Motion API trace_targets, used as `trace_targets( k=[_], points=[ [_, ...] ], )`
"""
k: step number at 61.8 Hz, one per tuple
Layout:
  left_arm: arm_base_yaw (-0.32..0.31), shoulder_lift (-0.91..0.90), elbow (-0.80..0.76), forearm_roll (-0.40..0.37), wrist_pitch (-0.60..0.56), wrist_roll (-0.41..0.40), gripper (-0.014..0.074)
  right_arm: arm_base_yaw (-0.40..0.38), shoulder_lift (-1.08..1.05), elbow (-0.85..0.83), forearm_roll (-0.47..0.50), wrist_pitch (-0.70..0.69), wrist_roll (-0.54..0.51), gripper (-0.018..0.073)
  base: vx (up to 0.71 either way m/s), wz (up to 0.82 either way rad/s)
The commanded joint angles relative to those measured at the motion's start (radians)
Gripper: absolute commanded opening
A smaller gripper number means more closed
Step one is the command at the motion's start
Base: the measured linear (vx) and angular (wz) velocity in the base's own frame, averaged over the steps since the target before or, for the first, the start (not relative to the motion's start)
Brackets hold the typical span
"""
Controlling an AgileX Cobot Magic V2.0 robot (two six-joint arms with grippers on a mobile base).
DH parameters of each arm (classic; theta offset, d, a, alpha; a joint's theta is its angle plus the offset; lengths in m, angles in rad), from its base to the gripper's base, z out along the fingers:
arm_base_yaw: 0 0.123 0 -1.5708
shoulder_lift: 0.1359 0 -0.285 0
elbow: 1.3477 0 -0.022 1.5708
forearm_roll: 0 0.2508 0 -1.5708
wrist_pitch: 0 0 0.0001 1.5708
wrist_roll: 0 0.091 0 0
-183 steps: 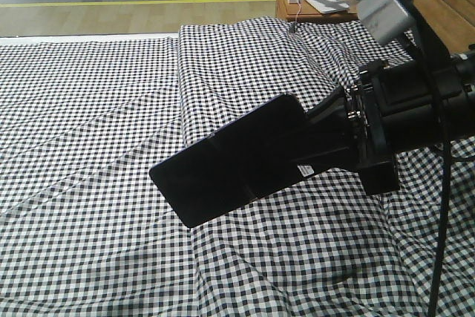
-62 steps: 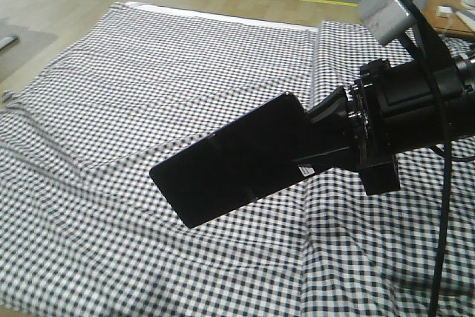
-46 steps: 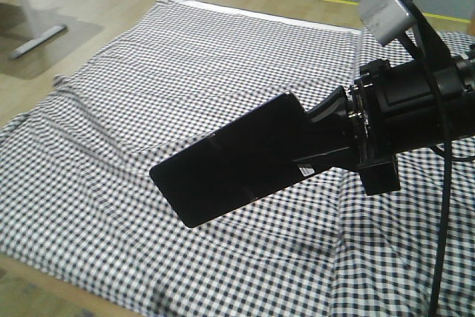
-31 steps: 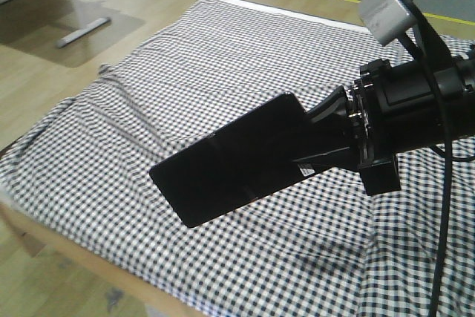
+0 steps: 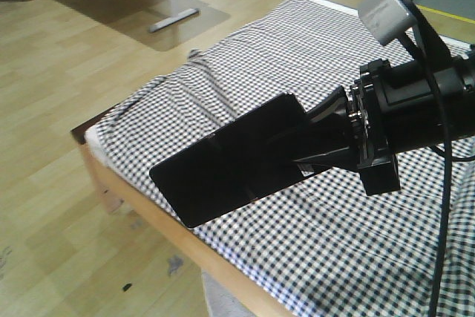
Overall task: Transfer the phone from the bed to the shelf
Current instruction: 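Hold the phone raised in the right gripper while the base turns away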
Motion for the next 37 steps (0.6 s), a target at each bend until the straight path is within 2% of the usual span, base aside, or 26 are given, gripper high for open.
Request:
trace_targets(
  k=[1, 37],
  points=[
    [-0.004, -0.004, 0.003, -0.009, -0.075, -0.004, 0.0001, -0.005, -0.031, -0.026, 0.092, 0.059, -0.004, -0.0001, -0.11, 0.42],
    [-0.004, -0.004, 0.003, -0.009, -0.075, -0.004, 0.0001, -0.005, -0.031, -0.026, 0.092, 0.059, -0.004, -0.0001, -0.11, 0.42]
  ],
)
